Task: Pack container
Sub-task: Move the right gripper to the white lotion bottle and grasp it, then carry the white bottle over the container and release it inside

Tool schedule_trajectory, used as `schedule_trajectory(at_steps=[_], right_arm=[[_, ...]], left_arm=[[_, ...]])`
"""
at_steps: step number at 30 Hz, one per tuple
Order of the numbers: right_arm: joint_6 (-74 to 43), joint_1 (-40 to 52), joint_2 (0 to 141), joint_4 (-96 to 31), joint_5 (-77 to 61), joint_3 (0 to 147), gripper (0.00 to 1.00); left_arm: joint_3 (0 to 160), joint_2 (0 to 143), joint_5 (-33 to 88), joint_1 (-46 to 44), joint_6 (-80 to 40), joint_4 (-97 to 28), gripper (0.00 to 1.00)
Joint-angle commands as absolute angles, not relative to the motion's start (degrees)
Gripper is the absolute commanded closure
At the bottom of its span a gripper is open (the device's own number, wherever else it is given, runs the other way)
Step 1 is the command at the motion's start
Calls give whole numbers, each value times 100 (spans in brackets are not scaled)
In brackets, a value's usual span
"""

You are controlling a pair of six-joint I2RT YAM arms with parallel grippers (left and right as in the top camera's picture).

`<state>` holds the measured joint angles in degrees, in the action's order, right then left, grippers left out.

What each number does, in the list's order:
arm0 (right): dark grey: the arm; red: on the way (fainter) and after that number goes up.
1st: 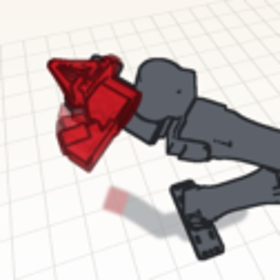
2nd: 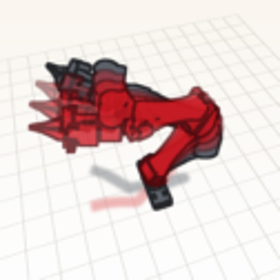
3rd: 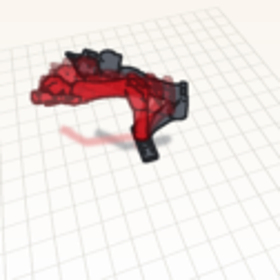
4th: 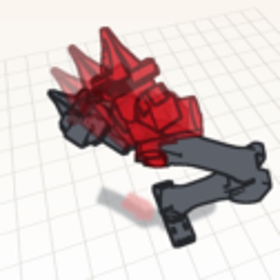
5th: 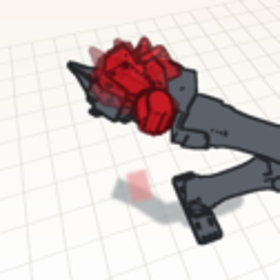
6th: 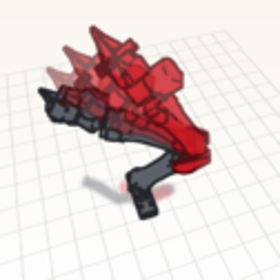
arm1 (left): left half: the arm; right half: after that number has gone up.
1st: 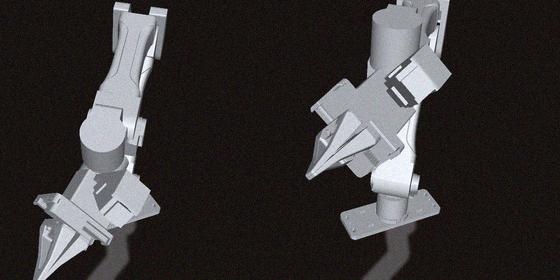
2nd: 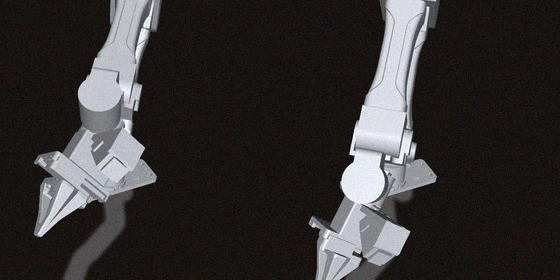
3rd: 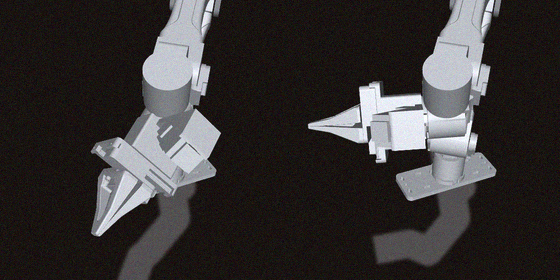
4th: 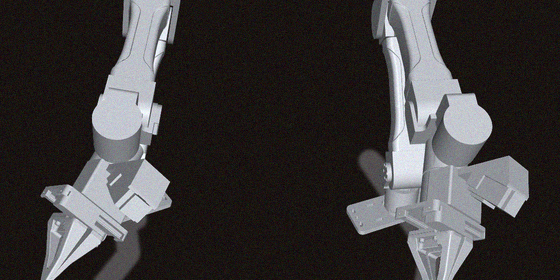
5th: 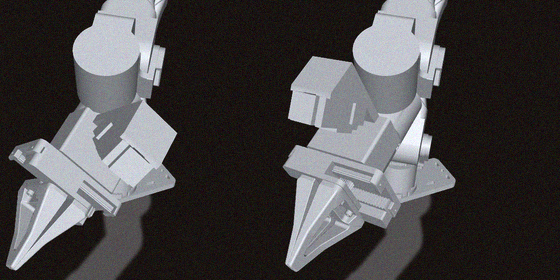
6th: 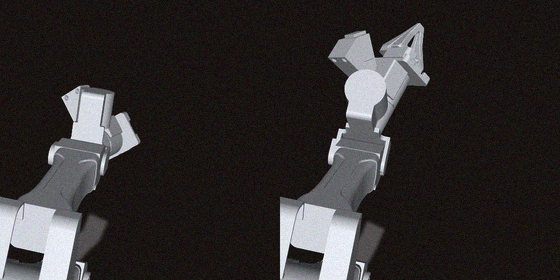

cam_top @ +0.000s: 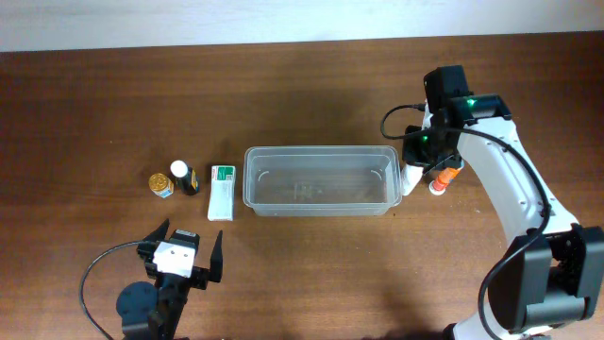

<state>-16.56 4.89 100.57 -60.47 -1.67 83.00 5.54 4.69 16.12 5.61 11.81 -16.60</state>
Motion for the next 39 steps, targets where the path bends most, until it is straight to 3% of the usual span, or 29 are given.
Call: schedule_trajectory(at_steps=[1, 11, 21, 29, 39], right_arm=[[-1699, 541, 10033, -6058, -27, 8364, 88], [-1695, 698, 9225, -7054, 513, 9435, 96], [-1708, 1688, 8639, -7743, 812, 10217, 96], [-2222, 2272, 9255, -7467, 803, 9754, 96], [-2303, 2281, 9773, -6289, 819, 8691, 96]], left_arm=[[532, 416, 1678, 580, 1232, -1656, 0], [532, 416, 1675, 580, 1232, -1656, 0], [532, 416, 1675, 580, 1232, -1656, 0], [532, 416, 1678, 580, 1232, -1656, 0], [532, 416, 1678, 580, 1232, -1656, 0]])
